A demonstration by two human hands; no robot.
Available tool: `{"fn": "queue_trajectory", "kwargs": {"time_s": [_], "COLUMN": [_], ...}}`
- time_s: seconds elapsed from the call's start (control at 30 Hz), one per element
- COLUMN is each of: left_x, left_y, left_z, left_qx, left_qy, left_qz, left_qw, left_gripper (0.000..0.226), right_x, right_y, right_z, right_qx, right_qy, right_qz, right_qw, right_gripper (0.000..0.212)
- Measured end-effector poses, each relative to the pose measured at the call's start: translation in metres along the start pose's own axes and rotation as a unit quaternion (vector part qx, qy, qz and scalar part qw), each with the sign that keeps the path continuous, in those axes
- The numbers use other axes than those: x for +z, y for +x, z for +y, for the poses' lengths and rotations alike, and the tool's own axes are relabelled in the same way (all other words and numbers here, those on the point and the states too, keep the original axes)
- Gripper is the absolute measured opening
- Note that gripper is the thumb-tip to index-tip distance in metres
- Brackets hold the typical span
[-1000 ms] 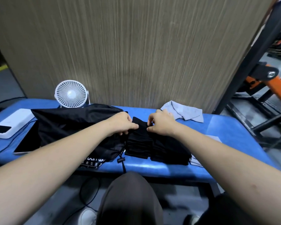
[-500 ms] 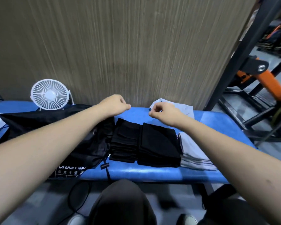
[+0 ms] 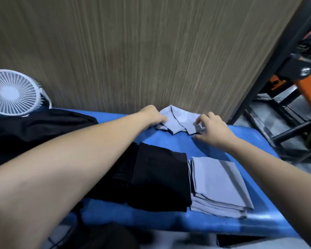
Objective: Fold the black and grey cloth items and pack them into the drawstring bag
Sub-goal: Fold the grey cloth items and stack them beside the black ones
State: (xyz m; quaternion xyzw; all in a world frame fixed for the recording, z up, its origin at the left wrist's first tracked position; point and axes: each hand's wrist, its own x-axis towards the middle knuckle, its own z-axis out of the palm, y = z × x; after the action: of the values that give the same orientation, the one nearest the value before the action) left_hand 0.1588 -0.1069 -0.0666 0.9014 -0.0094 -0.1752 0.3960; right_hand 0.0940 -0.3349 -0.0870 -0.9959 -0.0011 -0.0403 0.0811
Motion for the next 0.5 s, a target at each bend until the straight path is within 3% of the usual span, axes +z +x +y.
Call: {"fn": "queue_trajectory", "kwargs": {"time_s": [0.13, 0.3, 0.4, 0.5], "left_x": [0.009, 0.006, -0.002, -0.012], "left_y": [0.018, 0.017, 0.007, -0.004], "left_z": [-0.005, -0.003, 0.004, 0.017], "left_qx": [0.003, 0.053, 0.075, 0.092], "left_qy": [-0.055, -0.095, -0.124, -0.144], "left_qz": [0.032, 0.066, 0.078, 0.097], "left_qw": [0.998, 0.992, 0.986, 0.98], "left_gripper": [0.04, 0.03, 0.022, 0.027], "right_x": [0.012, 0.011, -0.002, -0.03], "right_y": [0.012, 0.013, 0.007, -0.001], "right_z": [0.006, 0.004, 0.0, -0.001], "right_qx": [-0.033, -0.075, -0.033, 0.074], "right_qy": [-0.031, -0.099, -0.014, 0.15], "right_qz": [0.019, 0.113, 0.171, 0.192], "right_qw": [0.999, 0.986, 0.985, 0.967], "right_gripper": [0.043, 0.02, 0.015, 0.022]}}
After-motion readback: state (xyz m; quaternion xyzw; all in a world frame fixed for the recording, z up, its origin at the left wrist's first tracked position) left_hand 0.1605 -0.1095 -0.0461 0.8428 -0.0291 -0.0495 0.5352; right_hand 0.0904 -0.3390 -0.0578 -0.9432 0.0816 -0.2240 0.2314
